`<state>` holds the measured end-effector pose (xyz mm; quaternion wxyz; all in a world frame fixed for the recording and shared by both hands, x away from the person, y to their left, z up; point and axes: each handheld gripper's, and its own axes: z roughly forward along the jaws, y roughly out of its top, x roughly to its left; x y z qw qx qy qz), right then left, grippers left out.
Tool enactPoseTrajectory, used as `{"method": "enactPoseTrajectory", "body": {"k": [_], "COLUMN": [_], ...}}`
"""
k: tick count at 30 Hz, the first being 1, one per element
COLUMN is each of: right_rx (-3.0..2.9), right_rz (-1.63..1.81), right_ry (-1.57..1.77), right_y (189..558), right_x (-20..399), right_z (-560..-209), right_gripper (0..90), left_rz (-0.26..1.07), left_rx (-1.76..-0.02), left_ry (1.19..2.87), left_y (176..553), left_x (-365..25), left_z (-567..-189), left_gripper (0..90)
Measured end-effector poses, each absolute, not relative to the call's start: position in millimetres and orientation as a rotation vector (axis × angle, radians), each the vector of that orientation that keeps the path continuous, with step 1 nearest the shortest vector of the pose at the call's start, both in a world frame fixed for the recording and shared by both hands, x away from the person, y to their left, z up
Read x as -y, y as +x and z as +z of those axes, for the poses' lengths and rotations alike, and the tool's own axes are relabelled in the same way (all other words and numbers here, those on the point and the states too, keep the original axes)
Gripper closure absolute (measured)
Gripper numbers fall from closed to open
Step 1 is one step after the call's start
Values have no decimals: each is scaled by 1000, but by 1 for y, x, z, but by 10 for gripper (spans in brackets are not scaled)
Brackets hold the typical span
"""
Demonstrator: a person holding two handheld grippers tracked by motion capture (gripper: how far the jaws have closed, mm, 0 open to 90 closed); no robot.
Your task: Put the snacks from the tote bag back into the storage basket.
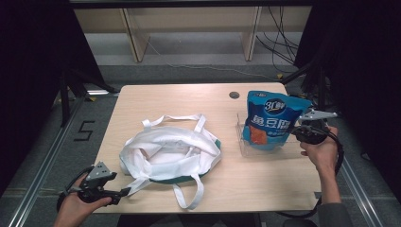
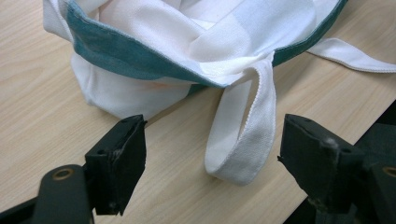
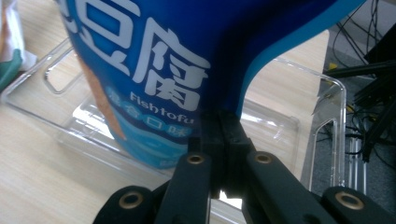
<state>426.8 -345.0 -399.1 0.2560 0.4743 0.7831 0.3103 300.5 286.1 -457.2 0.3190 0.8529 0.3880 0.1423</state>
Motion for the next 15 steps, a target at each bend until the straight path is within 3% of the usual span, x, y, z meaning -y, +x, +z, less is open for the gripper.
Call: {"method": "enactPoseTrajectory", "body": {"k": [9,15], "right_rx": [-2096,-2103], "right_rz": [829,834], "right_ry": [1241,1260], "right_y": [434,424], "right_x": [347,350], "right_z": [-408,-401], "right_gripper": [888,829], "left_rz": [387,379], "left_rx": [-1005,-1017], "left_ry": [2256,2254], "left_y": [301,300], "left_x": [-287,-287], "left_z": [-456,-456], "left_gripper": [222,222]}}
